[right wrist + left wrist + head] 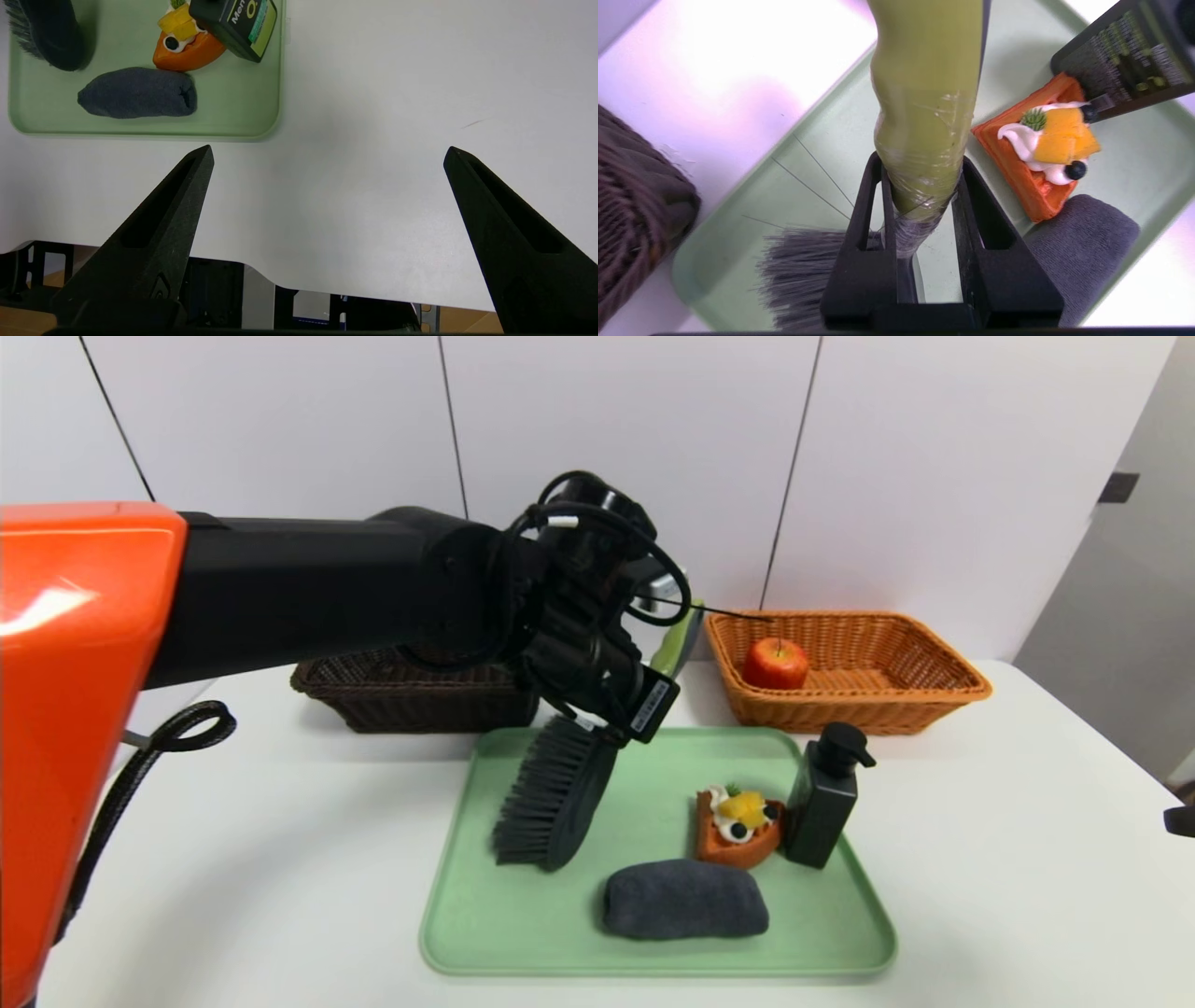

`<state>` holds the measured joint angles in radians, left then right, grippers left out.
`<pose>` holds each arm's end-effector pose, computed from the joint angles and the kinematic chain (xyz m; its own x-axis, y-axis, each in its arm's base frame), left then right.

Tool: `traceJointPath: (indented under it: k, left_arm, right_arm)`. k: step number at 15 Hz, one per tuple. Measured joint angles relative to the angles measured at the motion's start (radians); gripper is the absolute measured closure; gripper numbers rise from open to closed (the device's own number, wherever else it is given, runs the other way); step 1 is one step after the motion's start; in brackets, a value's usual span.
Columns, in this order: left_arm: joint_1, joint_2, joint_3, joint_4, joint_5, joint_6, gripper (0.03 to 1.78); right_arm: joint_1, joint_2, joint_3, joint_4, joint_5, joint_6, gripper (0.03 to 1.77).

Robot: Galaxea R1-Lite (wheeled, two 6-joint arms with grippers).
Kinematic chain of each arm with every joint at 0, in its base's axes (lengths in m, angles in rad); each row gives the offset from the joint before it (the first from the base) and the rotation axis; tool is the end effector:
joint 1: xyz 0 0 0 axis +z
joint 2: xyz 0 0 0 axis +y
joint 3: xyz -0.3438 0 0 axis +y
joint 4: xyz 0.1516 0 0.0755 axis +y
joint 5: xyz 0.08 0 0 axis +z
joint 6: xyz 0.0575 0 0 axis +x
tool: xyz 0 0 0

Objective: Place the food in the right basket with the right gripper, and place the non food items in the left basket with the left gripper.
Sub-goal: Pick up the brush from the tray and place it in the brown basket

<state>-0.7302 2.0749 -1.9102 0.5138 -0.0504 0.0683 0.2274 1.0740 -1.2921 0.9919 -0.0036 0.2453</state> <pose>0.3221 -0.2923 0.2644 0.5457 -0.5562 -0.6268 0.7257 0.6877 0.0216 0.0645 0.0147 0.3127 0.6977 0.1577 -0.6989 -0.0509 0.9839 0.1713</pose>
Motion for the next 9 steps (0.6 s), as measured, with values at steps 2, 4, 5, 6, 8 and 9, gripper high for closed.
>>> traceJointPath:
  k: [2, 4, 5, 6, 8, 9]
  left_arm:
    - [0.0, -0.037, 0.0, 0.0, 0.015, 0.0, 1.43]
    - [0.0, -0.071, -0.001, 0.001, 0.03, -0.001, 1.43]
    - [0.0, -0.089, -0.001, 0.0, 0.032, -0.001, 1.43]
    - [0.001, -0.107, -0.001, 0.001, 0.033, -0.001, 1.43]
    - [0.001, -0.145, -0.008, 0.011, 0.034, -0.001, 1.43]
    - [0.001, -0.162, -0.017, 0.033, 0.034, -0.001, 1.43]
  right_arm:
    - [0.002, 0.0, 0.0, -0.006, 0.008, 0.0, 0.1]
    - [0.002, 0.0, 0.0, -0.006, 0.019, 0.0, 0.1]
    - [0.002, -0.001, 0.001, -0.007, 0.022, 0.0, 0.1]
    - [0.003, -0.002, 0.001, -0.007, 0.022, 0.0, 0.1]
    - [0.004, -0.003, 0.002, -0.008, 0.023, 0.0, 0.1]
    - [0.006, -0.004, 0.002, -0.008, 0.024, 0.0, 0.1]
